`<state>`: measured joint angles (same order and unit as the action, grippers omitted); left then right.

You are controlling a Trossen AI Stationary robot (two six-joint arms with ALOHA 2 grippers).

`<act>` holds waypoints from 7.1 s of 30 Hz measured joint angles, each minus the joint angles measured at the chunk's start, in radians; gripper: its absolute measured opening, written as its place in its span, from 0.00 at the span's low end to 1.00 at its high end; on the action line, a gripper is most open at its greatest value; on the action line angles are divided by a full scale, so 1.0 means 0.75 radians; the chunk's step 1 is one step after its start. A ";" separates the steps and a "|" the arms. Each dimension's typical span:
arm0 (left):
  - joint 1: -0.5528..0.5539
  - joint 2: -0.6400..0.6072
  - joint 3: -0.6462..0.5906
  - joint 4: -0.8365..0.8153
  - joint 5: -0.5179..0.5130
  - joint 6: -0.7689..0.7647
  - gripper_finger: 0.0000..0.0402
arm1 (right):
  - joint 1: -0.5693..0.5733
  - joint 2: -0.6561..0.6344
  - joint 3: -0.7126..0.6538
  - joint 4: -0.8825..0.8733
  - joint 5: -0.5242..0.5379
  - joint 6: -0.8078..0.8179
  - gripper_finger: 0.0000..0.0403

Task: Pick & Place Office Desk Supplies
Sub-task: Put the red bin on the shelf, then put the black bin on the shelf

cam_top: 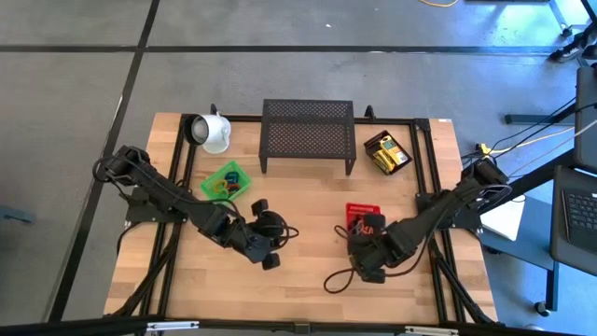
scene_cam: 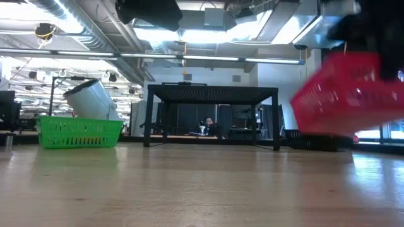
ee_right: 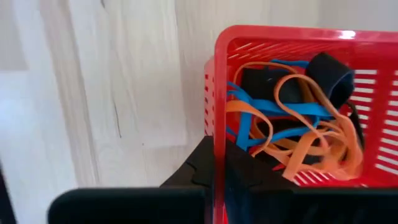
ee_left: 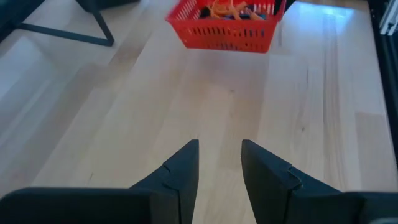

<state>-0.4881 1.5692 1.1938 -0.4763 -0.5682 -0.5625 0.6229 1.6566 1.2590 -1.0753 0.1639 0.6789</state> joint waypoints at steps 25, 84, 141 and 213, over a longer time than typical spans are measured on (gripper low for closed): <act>0.000 0.000 0.000 0.013 -0.173 0.001 0.28 | -0.548 -0.003 0.681 -0.427 0.235 -0.777 0.02; 0.000 0.000 0.000 0.002 -0.158 0.001 0.28 | -1.242 0.139 0.632 -0.257 0.040 -1.338 0.07; -0.001 0.000 0.000 0.003 -0.158 0.000 0.28 | -1.182 -0.593 -0.355 -0.421 0.078 -1.197 0.47; -0.001 0.000 0.000 0.012 -0.194 -0.005 0.28 | -1.095 -0.572 -0.876 0.041 0.311 -1.260 0.03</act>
<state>-0.4889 1.5692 1.1938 -0.4671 -0.7139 -0.5659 -0.1981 1.2274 0.6018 -1.0445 0.3970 -0.2662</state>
